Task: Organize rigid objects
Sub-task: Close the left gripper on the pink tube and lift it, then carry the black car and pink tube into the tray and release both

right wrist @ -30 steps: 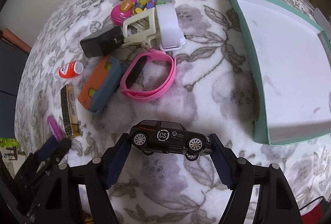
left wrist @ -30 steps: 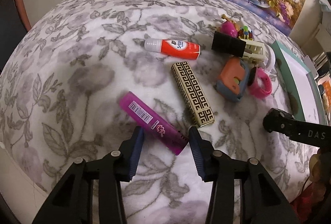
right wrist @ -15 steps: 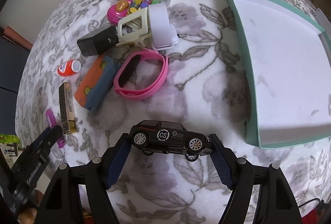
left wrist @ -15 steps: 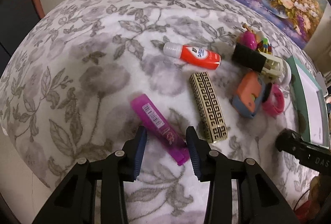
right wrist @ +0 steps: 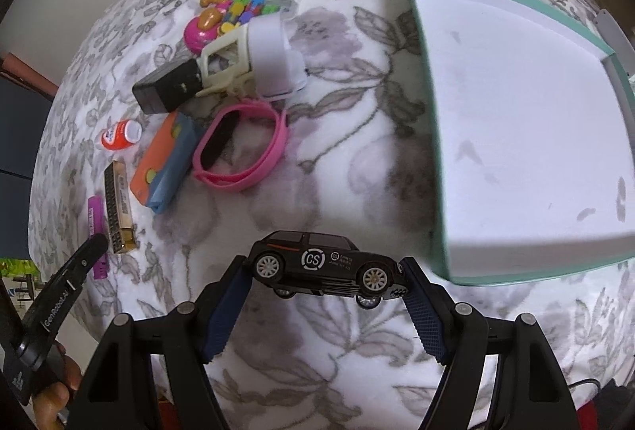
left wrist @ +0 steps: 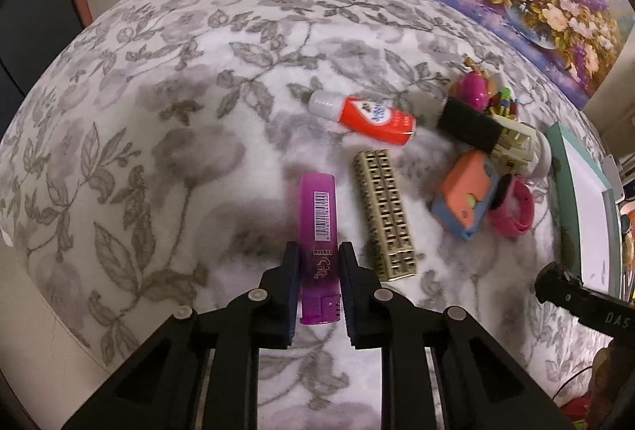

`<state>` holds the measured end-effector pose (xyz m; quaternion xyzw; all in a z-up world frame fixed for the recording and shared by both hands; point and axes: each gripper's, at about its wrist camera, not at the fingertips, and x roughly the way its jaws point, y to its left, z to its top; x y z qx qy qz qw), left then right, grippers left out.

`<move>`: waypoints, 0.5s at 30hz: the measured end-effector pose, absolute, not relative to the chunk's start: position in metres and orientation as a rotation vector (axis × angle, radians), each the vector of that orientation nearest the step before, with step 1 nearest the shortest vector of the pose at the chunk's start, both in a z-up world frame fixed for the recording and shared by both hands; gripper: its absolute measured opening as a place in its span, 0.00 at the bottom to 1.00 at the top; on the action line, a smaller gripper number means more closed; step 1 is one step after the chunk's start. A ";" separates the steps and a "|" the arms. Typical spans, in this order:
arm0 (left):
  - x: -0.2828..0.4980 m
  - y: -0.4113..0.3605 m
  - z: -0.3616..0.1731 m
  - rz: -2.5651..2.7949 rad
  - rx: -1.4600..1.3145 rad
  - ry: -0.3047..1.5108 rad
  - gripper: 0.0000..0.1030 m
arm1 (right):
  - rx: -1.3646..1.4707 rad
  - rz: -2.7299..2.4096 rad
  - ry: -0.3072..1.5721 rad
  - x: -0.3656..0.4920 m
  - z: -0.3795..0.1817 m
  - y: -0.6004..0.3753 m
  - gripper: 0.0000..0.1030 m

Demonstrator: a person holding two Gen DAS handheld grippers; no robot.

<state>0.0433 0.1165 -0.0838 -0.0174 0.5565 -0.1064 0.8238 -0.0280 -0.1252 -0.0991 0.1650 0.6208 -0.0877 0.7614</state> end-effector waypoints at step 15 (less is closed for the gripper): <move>0.052 0.055 0.011 -0.291 0.004 1.093 0.19 | 0.463 -0.140 1.167 -0.036 -0.031 -0.176 0.75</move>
